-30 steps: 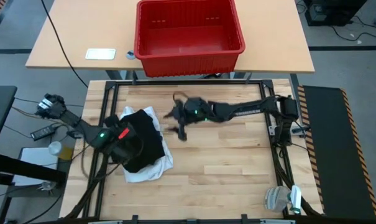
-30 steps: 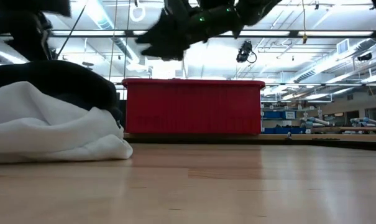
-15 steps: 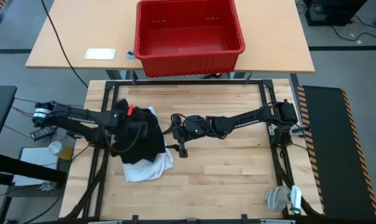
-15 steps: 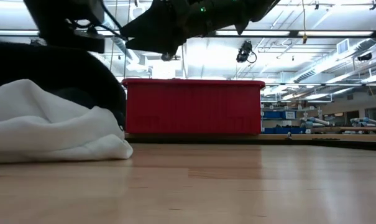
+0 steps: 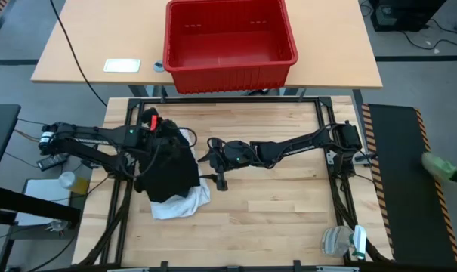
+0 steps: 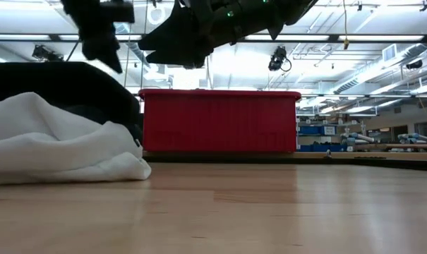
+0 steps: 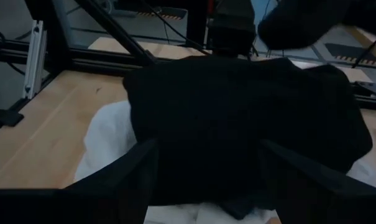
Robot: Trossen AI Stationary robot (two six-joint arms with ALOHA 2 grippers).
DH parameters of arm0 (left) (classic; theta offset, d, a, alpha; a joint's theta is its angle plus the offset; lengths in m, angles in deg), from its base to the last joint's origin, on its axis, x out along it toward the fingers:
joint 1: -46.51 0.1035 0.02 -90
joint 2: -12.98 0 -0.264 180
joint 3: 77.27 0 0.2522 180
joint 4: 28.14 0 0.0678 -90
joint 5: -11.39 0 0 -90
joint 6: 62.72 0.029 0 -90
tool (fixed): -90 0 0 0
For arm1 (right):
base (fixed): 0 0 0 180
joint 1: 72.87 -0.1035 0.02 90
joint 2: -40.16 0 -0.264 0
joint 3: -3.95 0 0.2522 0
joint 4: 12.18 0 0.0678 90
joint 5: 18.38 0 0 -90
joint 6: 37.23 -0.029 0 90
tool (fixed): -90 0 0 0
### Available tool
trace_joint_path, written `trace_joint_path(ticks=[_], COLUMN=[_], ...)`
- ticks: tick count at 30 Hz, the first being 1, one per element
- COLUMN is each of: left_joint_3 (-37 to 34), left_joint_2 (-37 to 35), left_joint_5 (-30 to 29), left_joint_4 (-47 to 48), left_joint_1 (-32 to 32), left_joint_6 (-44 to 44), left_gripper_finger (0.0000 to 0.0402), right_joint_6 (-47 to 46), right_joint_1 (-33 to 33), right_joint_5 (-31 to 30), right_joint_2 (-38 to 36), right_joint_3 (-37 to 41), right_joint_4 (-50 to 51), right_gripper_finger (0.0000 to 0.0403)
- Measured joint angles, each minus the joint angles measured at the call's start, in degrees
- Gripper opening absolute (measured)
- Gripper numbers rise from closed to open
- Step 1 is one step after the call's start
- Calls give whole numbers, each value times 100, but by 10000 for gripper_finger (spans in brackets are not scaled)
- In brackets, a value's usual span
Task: Fold laundry
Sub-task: Adjust the red bin
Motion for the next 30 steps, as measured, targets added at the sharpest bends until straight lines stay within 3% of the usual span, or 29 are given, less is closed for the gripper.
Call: trace_joint_path(ticks=[4,7,12,15,19,24,30], left_joint_3=[354,463,271,45,-156,-961,-2263], left_joint_2=[0,0,1,11,6,-403,-1111], left_joint_5=[-90,568,1892,2292,2392,2534,2473], left_joint_4=[201,51,-1457,-2337,-2865,-3955,-5545], left_joint_1=[6,-82,-634,-966,-1265,-1911,-2415], left_joint_6=[154,154,621,943,1228,1384,1449], left_gripper_finger=[171,171,171,171,171,171,171], right_joint_6=[-35,-51,-94,-112,-181,-451,-585], right_joint_1=[0,0,0,-2,-20,-24,-20], right_joint_5=[7,7,-558,-831,-1211,-1863,-2321], right_joint_2=[0,-1,-392,-791,-1122,-1569,-2419], right_joint_3=[0,-2,2,-8,-9,513,1854], right_joint_4=[5,204,1101,1355,1979,2449,1166], right_gripper_finger=[280,280,280,280,280,275,268])
